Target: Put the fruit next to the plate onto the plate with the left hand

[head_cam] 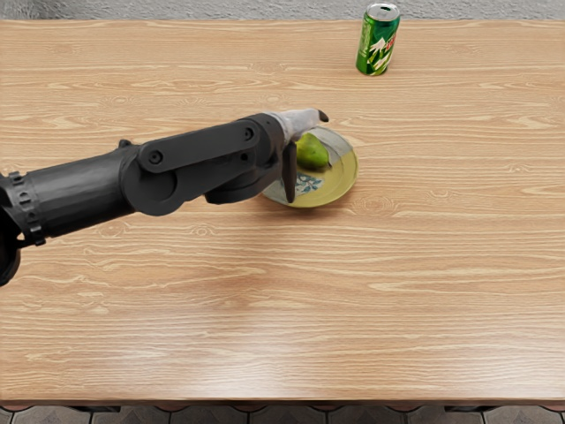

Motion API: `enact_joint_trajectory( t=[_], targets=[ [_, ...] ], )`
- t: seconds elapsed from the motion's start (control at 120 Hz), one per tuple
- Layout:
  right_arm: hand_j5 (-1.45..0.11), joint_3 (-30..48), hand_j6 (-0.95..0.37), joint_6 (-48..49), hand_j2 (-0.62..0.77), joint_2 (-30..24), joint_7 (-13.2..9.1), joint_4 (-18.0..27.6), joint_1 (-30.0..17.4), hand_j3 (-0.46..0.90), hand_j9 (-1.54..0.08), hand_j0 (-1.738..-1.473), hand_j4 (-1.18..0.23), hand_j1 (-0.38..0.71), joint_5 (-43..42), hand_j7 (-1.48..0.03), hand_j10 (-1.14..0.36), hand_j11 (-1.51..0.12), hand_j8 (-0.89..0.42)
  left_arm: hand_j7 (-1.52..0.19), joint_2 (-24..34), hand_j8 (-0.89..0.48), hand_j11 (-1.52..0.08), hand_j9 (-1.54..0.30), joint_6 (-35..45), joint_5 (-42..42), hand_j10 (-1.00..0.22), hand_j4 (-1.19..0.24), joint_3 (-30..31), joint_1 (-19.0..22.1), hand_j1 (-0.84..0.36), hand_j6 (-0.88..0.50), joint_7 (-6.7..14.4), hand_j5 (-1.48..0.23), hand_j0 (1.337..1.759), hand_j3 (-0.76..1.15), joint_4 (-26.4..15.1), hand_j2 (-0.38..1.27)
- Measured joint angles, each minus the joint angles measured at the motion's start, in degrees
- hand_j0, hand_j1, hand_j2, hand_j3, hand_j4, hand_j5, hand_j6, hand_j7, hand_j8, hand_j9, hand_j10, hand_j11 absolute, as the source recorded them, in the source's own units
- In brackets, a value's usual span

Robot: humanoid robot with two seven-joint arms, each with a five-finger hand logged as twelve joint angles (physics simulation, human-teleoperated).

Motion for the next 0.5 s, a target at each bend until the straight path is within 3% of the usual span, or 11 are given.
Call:
enact_joint_trajectory(
  t=[0.258,0.425,0.5],
  targets=[
    [0.00,0.00,0.00,0.00,0.00,0.00,0.05,0.02,0.60,0.00,0.00,-1.658,0.00,-0.35,0.04,0.00,0.00,0.00,0.00,-0.05,18.66,-0.03,-0.05,-0.05,-0.48,-5.63,-0.03,-0.04,-5.10,2.85,0.31,-0.03,0.00,-0.05,1.658,0.00,-17.49,0.01],
    [0.00,0.00,0.00,0.04,0.00,0.00,0.04,0.02,1.29,0.00,0.00,-1.658,0.00,-0.35,0.09,0.00,0.00,0.00,0.00,-0.04,29.70,-0.03,-0.04,-0.04,-2.76,-8.94,-0.03,-0.03,-6.10,5.53,0.32,-0.03,0.00,-0.04,1.658,0.00,-24.57,0.01],
    [0.00,0.01,0.00,0.06,0.00,0.00,0.05,0.04,1.57,0.00,0.00,-1.658,0.00,-0.35,0.11,0.00,0.00,0.00,0.00,-0.03,31.71,-0.03,-0.03,-0.03,-4.80,-10.50,-0.03,-0.03,-6.66,6.26,0.32,-0.03,0.00,-0.03,1.658,0.00,-25.98,0.01]
  ],
)
